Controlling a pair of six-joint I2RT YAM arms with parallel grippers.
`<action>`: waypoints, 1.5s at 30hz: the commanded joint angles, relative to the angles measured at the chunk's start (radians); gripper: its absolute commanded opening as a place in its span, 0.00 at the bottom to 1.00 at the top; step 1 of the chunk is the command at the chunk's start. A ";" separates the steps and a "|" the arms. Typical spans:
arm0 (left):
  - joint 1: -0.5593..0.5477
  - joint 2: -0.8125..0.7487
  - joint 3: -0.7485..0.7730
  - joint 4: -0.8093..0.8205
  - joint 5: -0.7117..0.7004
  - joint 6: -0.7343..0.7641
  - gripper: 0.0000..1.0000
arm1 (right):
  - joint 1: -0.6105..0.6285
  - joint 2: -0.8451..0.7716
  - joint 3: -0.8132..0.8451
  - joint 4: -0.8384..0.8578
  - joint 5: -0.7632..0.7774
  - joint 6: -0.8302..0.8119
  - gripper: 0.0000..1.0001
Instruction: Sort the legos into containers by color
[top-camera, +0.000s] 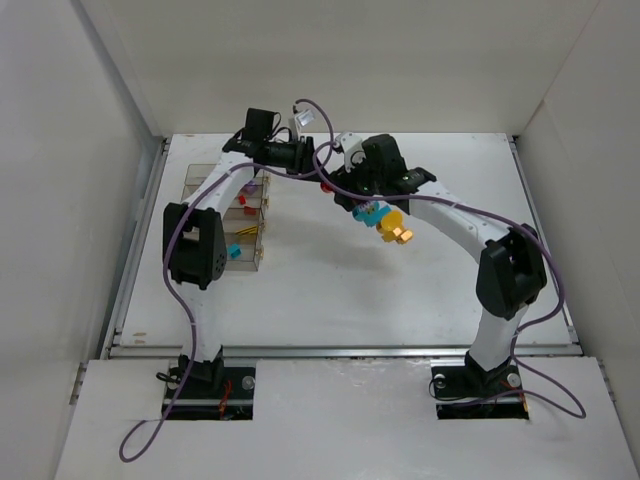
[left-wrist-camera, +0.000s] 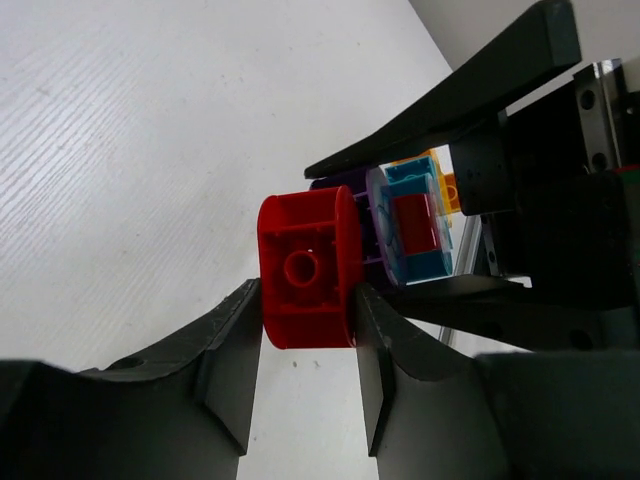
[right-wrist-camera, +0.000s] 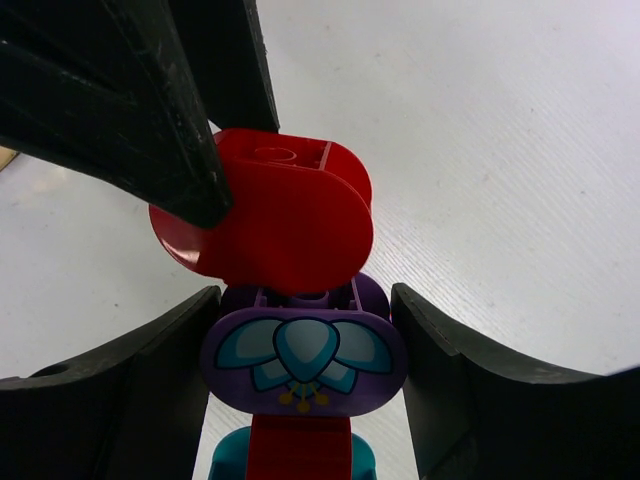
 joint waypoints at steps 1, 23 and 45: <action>0.004 0.016 0.031 -0.013 0.000 -0.022 0.00 | 0.020 -0.024 -0.013 0.070 0.005 -0.008 0.00; 0.188 -0.315 -0.203 -0.019 -0.824 0.413 0.00 | 0.010 0.015 -0.067 0.070 0.009 0.013 0.00; 0.240 -0.167 -0.271 0.018 -0.892 0.668 0.00 | 0.001 0.073 -0.067 0.080 -0.018 0.013 0.00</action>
